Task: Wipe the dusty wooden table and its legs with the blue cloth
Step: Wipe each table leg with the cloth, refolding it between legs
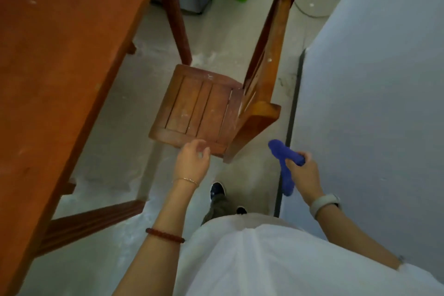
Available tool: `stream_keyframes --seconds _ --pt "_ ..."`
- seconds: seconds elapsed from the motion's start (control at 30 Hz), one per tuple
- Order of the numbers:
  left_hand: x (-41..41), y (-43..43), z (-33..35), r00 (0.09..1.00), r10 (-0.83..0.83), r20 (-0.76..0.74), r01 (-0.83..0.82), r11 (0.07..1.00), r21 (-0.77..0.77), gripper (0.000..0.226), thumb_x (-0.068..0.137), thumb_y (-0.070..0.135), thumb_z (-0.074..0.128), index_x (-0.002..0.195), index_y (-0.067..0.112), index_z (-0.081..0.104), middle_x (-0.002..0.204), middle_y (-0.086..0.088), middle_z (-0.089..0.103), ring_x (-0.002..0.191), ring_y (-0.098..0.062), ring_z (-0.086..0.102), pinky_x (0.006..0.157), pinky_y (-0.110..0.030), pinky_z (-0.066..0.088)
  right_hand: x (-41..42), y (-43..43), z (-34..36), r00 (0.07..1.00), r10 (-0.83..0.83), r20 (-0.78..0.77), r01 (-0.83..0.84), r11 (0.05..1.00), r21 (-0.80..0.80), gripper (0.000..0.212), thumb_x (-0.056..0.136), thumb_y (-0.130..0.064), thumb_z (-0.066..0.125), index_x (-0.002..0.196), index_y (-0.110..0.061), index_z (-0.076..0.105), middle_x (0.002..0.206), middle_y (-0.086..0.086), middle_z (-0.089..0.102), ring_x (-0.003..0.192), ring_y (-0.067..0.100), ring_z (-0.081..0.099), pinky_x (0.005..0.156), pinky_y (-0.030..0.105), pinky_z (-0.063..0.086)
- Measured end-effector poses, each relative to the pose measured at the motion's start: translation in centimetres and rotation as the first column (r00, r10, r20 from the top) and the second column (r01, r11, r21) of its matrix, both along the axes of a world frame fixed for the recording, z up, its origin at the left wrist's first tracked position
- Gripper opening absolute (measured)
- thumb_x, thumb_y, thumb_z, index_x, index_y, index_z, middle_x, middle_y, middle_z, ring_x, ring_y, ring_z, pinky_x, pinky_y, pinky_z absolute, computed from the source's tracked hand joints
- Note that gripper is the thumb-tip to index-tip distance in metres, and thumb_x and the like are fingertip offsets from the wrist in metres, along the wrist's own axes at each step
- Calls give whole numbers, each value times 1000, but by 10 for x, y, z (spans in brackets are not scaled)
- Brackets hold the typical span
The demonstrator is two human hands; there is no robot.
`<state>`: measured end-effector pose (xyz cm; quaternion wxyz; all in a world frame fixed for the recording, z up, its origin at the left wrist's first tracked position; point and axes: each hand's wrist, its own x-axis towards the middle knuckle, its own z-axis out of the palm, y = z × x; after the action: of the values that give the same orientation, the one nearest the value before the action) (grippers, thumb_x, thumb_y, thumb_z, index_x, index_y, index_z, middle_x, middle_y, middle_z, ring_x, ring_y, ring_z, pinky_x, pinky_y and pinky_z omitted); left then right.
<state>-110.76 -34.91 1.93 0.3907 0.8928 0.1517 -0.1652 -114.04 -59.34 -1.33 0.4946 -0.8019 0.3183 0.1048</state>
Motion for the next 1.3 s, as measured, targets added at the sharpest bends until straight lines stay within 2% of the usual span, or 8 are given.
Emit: stream_keyframes --seconds 0.23,0.33,0.57,0.77,0.93,1.03,1.2,1.3 --pt "96 -1 15 982 -175 74 159 969 190 23 88 9 50 104 -4 61 107 -22 62 101 -35 56 85 -38 43 82 -30 11 991 -126 38 129 988 -88 22 87 -10 51 108 -7 49 96 10 56 85 24 53 71 33 41" --pt "132 -8 17 981 -176 81 154 962 226 27 88 15 52 111 5 59 113 -19 59 104 -34 55 89 -43 45 126 -42 12 995 -96 31 99 990 -101 24 88 -10 51 112 -6 49 96 10 54 85 22 51 71 31 38" --pt "201 -32 27 989 -142 27 124 926 357 31 90 26 47 118 15 56 120 -9 56 109 -28 53 90 -44 45 262 -69 -17 981 176 -79 -186 973 -135 29 88 -9 50 115 -2 48 104 15 54 87 25 50 73 30 36" --pt "239 -46 46 993 116 5 -110 931 348 31 92 24 48 120 15 55 122 -6 56 112 -19 53 97 -32 42 371 -80 -13 883 444 -151 -462 879 -116 21 85 -8 51 106 -3 52 93 10 51 82 24 49 71 32 39" --pt "270 -56 50 986 163 26 -162 928 335 31 91 26 47 120 16 55 123 -5 56 115 -19 52 98 -39 43 443 -104 -56 752 636 -172 -656 747 -109 27 69 -33 53 90 -19 60 88 4 65 82 25 64 73 41 53" --pt "289 -66 43 990 138 25 -139 942 305 33 91 26 47 121 16 54 124 -6 55 115 -22 51 96 -44 43 459 -96 -28 745 648 -161 -667 724 -174 16 79 -17 57 92 -8 56 93 12 63 84 29 60 76 42 50" --pt "324 -83 31 990 141 12 -139 948 287 33 91 27 46 122 17 52 127 -6 53 117 -24 50 97 -42 42 497 -90 -21 682 707 -190 -729 633 -262 24 84 -9 54 108 -1 54 101 17 57 79 23 50 70 28 37" --pt "355 -90 28 984 178 -16 -165 937 307 32 92 26 45 121 17 52 126 -6 52 117 -23 49 96 -40 42 535 -85 -27 638 741 -207 -769 599 -225 27 85 -10 52 112 -5 53 105 15 58 85 24 56 73 32 44"
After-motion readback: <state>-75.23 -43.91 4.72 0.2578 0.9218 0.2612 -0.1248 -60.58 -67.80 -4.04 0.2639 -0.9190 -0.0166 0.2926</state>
